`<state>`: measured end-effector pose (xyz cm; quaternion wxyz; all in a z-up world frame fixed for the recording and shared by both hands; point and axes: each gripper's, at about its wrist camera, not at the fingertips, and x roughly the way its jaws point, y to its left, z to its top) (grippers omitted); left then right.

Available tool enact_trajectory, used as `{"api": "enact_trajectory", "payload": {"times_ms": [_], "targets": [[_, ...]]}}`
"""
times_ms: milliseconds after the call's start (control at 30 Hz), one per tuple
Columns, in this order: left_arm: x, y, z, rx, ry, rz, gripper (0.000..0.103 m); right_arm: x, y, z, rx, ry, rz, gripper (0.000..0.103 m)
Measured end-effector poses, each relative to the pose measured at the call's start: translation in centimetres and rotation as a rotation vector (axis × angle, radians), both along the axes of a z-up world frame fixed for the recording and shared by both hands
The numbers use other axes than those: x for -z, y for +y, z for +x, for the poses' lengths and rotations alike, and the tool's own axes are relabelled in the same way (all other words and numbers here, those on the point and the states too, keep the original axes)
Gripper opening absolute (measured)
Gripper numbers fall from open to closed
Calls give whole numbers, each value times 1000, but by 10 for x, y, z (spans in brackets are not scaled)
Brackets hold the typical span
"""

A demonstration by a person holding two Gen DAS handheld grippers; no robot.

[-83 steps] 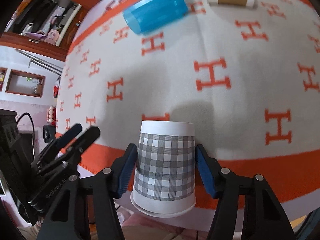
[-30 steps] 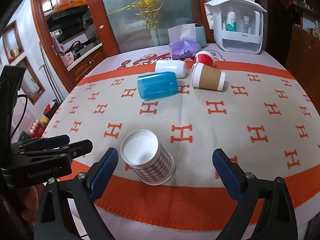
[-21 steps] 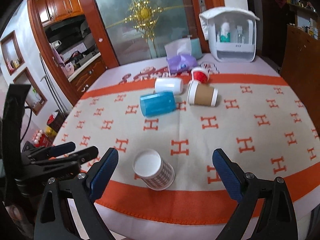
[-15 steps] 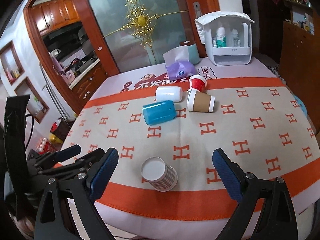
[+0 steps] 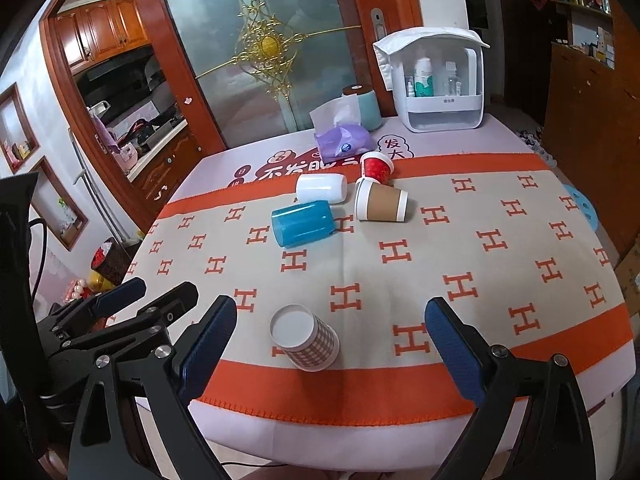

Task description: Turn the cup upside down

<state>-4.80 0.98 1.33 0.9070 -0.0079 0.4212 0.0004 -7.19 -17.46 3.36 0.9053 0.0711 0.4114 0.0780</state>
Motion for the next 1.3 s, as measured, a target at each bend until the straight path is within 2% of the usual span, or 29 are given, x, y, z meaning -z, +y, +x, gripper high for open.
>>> {"api": "enact_trajectory", "payload": {"times_ms": [1300], "targets": [[17,10,14,-60,51,4,65,20,8,28,-48,49,-10,96]]}}
